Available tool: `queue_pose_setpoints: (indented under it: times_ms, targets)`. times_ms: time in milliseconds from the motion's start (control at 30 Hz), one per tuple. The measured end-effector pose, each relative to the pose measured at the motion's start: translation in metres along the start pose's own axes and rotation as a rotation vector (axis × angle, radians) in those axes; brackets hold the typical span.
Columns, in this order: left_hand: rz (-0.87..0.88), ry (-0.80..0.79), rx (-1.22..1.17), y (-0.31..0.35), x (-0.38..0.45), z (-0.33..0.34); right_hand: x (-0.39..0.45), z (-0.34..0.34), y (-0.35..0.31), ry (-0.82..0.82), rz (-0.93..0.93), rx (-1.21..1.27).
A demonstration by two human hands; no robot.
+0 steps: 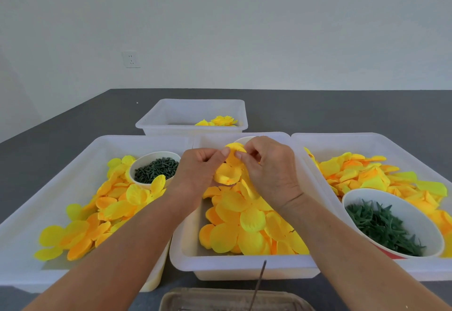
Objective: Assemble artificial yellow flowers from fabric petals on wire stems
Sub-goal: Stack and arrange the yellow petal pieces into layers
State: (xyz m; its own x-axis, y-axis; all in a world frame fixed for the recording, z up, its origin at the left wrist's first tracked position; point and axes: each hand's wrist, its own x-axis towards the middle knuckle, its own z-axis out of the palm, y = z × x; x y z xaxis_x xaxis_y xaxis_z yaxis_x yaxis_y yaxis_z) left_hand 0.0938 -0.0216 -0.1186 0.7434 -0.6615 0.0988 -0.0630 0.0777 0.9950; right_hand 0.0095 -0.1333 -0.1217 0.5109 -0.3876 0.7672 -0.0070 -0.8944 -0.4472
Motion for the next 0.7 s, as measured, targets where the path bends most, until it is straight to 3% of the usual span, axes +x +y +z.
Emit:
queue_pose_setpoints:
  times_ms: [300,700]
  targets:
    - [-0.079,-0.050,-0.156,0.002,0.002,-0.002,0.003,-0.006,0.012,-0.133,0.348,0.363]
    - [-0.034,-0.071,0.001,-0.001,0.001,0.001,0.001,-0.004,0.011,-0.200,0.399,0.462]
